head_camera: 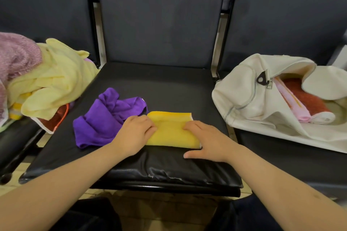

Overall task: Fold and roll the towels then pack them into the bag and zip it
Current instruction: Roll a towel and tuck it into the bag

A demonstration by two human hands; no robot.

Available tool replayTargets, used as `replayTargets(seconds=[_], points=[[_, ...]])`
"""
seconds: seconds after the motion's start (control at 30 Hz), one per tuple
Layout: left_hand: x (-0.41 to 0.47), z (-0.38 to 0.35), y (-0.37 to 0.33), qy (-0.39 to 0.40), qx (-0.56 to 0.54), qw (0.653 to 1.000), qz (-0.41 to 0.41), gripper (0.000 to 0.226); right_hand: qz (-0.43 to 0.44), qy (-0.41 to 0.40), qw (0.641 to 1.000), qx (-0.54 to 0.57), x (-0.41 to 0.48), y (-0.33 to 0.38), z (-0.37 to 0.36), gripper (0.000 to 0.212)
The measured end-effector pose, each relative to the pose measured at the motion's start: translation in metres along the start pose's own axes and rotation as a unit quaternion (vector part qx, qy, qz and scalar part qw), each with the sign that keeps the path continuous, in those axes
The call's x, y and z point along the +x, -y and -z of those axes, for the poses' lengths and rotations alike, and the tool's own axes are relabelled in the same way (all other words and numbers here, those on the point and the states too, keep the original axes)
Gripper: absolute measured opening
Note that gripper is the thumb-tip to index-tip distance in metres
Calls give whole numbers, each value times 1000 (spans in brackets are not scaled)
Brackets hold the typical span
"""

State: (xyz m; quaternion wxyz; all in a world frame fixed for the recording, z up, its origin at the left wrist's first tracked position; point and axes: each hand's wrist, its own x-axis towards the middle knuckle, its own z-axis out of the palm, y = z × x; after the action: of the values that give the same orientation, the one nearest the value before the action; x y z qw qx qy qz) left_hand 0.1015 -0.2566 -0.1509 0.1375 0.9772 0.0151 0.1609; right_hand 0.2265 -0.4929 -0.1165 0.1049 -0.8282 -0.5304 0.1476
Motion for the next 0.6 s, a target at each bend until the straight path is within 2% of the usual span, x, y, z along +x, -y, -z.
replayTargets(seconds=[0.03, 0.1, 0.17, 0.23, 0.3, 0.4, 0.47, 0.53, 0.6], points=[[-3, 2, 4, 39, -19, 999, 8, 62, -15, 8, 1000, -9, 0, 0, 0, 66], [-10, 6, 12, 108, -29, 994, 10, 90, -27, -24, 999, -37, 1, 4, 2, 55], [-15, 7, 14, 103, -68, 992, 22, 99, -37, -36, 999, -18, 2, 9, 7, 39], [-15, 7, 12, 67, -131, 987, 64, 86, -65, -16, 995, 72, 2, 10, 9, 24], [-14, 11, 5, 49, -174, 978, 104, 58, -95, -15, 979, 182, 3, 8, 12, 13], [-2, 15, 0, 46, -211, 963, 162, 48, -132, -23, 965, 225, 7, 1, 14, 17], [5, 10, -4, 33, -198, 956, 215, 42, -152, -28, 975, 160, 13, 1, 12, 18], [12, 1, -8, 13, -138, 960, 243, 36, -146, -52, 988, 19, 19, 5, 8, 20], [16, -10, -13, -34, -20, 983, 177, 28, -87, -97, 985, -112, 25, 11, 4, 27]])
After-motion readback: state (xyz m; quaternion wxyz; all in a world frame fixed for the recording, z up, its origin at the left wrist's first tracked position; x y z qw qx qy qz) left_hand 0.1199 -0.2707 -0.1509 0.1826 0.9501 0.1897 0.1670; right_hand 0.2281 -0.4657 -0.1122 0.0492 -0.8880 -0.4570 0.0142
